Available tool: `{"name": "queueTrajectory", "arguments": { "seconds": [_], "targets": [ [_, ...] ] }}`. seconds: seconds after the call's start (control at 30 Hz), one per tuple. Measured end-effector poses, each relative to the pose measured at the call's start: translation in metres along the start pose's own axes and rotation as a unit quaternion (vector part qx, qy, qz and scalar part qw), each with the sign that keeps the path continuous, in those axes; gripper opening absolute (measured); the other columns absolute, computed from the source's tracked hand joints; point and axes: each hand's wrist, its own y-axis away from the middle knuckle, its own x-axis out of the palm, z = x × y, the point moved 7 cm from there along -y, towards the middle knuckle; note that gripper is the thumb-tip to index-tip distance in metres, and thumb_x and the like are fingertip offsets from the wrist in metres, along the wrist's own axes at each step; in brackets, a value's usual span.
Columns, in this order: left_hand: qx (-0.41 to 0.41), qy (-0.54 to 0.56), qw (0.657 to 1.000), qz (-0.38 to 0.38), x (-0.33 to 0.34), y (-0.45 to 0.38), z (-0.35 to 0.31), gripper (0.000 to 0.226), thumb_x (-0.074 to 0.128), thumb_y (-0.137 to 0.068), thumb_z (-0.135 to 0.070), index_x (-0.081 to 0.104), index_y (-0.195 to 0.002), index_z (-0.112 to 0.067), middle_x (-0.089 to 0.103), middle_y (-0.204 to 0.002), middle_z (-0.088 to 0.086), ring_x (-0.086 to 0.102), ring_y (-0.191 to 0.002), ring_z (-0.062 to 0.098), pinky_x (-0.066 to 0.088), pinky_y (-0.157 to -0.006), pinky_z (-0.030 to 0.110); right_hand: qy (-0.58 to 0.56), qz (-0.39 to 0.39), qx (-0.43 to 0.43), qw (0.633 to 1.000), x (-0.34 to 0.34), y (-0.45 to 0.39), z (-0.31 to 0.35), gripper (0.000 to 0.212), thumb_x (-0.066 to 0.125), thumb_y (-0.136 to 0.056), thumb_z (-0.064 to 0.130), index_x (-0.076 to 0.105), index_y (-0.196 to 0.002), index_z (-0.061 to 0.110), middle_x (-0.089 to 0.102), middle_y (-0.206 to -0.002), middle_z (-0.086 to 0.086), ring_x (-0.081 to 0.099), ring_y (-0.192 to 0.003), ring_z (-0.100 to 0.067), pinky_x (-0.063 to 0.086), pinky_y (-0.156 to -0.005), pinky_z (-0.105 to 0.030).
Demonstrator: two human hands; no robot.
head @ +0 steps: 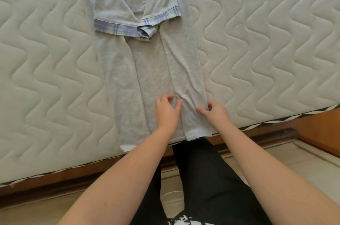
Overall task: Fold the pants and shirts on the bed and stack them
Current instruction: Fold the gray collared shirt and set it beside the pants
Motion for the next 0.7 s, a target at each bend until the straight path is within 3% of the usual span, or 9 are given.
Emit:
{"name": "queueTrajectory", "arguments": {
  "seconds": [0.1,0.2,0.37,0.5,0.6,0.7],
  "targets": [
    [-0.008,-0.052,0.998,0.042,0.010,-0.005,-0.008,0.028,0.067,-0.090,-0.036,0.064,-0.106,-0.012,0.047,-0.119,0.006,0.055,-0.104,0.021,0.042,-0.095,0.027,-0.028,0.013,0.008,0.999,0.002,0.008,-0.009,0.035,0.073,-0.083,0.044,0.056,-0.104,0.023,0.059,-0.086,0.013,0.058,-0.078,-0.006,0.041,-0.061,-0.020],
    [-0.012,-0.041,0.997,0.065,0.013,-0.008,-0.010,0.014,0.061,-0.095,-0.028,0.056,-0.098,-0.016,0.058,-0.100,0.003,0.060,-0.095,0.024,0.046,-0.083,0.031,-0.036,0.030,0.026,0.999,0.007,0.012,-0.020,0.041,0.078,-0.080,0.040,0.055,-0.107,0.019,0.062,-0.093,0.004,0.061,-0.087,-0.016,0.046,-0.069,-0.028],
    [-0.080,0.027,0.994,0.063,0.011,0.006,0.026,0.008,0.055,-0.098,-0.023,0.050,-0.098,-0.017,0.067,-0.093,0.006,0.067,-0.086,0.026,0.055,-0.081,0.041,-0.035,0.009,0.010,0.999,0.010,0.019,-0.028,0.037,0.078,-0.081,0.036,0.054,-0.106,0.026,0.060,-0.088,0.014,0.059,-0.081,-0.005,0.042,-0.060,-0.021],
    [-0.065,0.030,0.990,0.119,0.025,0.019,0.034,0.026,0.063,-0.092,-0.042,0.055,-0.105,-0.021,0.065,-0.090,-0.009,0.064,-0.087,0.012,0.050,-0.071,0.026,-0.002,0.005,0.018,1.000,0.014,0.023,-0.031,0.037,0.071,-0.083,0.052,0.057,-0.106,0.027,0.061,-0.086,0.012,0.059,-0.077,-0.008,0.044,-0.059,-0.025],
    [-0.086,0.064,0.977,0.185,0.048,0.033,0.044,0.037,0.071,-0.088,-0.037,0.063,-0.117,-0.015,0.071,-0.106,-0.001,0.067,-0.097,0.014,0.055,-0.084,0.031,-0.006,0.015,0.026,1.000,0.013,0.023,-0.033,0.041,0.056,-0.090,0.060,0.058,-0.108,0.023,0.061,-0.089,0.009,0.061,-0.084,-0.014,0.042,-0.059,-0.024],
    [-0.101,0.045,0.981,0.158,0.051,0.040,0.059,0.030,0.064,-0.094,-0.033,0.065,-0.117,-0.014,0.069,-0.105,-0.002,0.065,-0.095,0.015,0.054,-0.079,0.028,-0.041,0.055,0.027,0.997,0.018,0.026,-0.042,0.042,0.059,-0.093,0.049,0.057,-0.122,0.020,0.064,-0.105,0.004,0.062,-0.095,-0.016,0.051,-0.076,-0.031]
  ]
}}
